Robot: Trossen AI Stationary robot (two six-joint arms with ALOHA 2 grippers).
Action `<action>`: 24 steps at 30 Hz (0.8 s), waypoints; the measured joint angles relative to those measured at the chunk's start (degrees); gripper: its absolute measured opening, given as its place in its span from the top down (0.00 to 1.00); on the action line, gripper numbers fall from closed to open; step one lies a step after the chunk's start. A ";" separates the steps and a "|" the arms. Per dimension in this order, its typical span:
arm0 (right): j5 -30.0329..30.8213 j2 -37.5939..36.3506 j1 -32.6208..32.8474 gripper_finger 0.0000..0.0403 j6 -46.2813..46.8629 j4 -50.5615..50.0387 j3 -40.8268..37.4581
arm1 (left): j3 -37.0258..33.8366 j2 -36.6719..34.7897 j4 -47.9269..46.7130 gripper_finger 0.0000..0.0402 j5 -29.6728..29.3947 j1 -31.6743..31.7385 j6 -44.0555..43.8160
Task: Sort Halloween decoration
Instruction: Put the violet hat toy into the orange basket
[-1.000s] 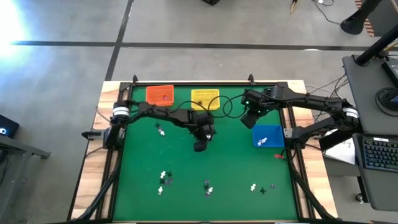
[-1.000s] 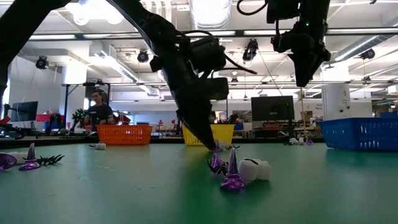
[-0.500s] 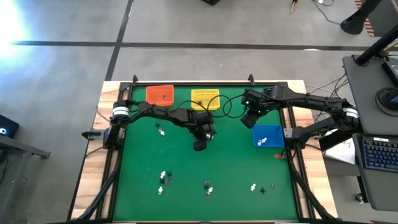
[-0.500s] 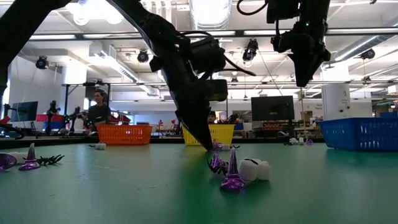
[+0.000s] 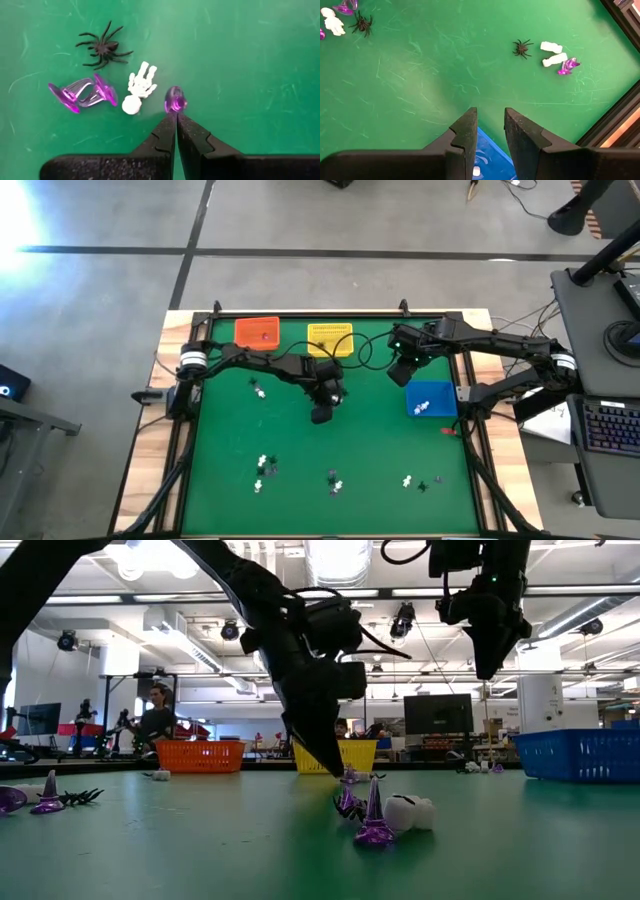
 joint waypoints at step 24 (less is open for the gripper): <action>0.07 0.00 0.00 0.77 -0.08 0.00 0.00 | 0.00 -0.19 1.92 0.76 2.22 0.02 -1.74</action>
